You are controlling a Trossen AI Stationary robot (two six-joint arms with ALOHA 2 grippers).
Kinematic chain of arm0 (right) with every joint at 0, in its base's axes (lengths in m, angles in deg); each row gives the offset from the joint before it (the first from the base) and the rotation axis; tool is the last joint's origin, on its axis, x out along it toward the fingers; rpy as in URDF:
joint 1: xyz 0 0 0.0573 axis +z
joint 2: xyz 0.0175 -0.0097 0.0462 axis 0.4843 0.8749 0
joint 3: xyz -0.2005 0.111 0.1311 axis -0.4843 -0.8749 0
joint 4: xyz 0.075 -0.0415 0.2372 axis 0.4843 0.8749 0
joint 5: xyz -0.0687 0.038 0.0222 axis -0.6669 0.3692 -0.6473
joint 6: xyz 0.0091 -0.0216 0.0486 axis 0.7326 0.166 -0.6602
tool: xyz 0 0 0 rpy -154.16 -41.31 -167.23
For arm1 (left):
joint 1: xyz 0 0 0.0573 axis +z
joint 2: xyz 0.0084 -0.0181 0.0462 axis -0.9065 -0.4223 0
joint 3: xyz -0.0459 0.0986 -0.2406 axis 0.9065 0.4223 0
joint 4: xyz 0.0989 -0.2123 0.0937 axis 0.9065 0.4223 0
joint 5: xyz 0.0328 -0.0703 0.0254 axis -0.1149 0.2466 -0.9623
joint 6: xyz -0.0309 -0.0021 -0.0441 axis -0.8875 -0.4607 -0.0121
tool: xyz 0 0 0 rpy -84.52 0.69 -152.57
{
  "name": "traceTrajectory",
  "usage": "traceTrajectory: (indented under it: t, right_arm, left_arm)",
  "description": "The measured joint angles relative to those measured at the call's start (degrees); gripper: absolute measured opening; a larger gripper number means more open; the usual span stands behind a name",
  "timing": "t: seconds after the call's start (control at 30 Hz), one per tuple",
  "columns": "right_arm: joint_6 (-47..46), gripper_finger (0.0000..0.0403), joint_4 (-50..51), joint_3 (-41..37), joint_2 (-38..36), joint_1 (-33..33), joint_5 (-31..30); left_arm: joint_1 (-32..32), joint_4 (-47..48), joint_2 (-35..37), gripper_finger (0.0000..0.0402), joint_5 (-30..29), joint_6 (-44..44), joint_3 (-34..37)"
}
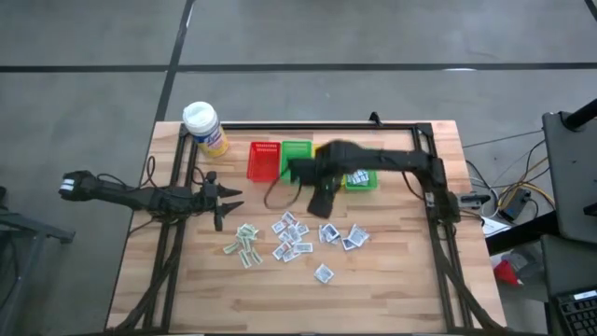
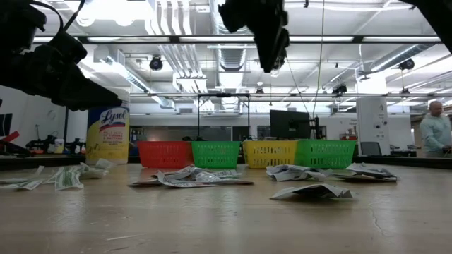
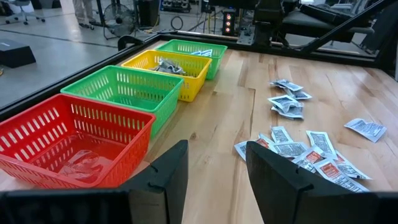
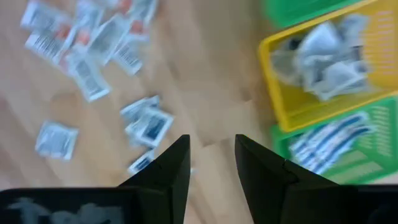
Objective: Pick & Place First Aid Supplies
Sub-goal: Put the blue alcohol pad into the yellow bin
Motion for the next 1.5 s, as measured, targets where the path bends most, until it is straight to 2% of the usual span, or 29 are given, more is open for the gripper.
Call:
traceTrajectory:
  t: [0.3,0.6,0.87,1.1,1.27,1.5]
  right_arm:
    - [-11.20,0.0109,-2.28,-7.58,0.02,11.61,7.24]
    - [-23.37,0.0121,-22.94,-14.21,0.10,19.35,11.45]
    - [-34.16,0.0150,-26.05,-15.43,0.12,21.51,11.46]
    - [-39.60,0.0169,-30.32,-19.07,0.13,22.04,11.91]
    - [-40.33,0.0170,-36.53,-23.27,0.12,22.06,13.16]
    - [-42.27,0.0157,-37.36,-26.71,0.17,22.05,13.19]
  left_arm:
    - [0.00,0.02,0.00,0.0158,0.02,0.00,-0.02]
    - [0.00,0.04,0.00,0.0158,0.01,0.00,0.00]
    - [0.00,0.04,-0.01,0.0158,0.02,0.00,0.00]
    - [0.00,0.04,-0.02,0.0158,0.02,0.00,-0.02]
    - [0.00,0.04,0.00,0.0158,0.00,0.00,-0.02]
    - [0.00,0.07,-0.01,0.0158,0.01,0.00,-0.01]
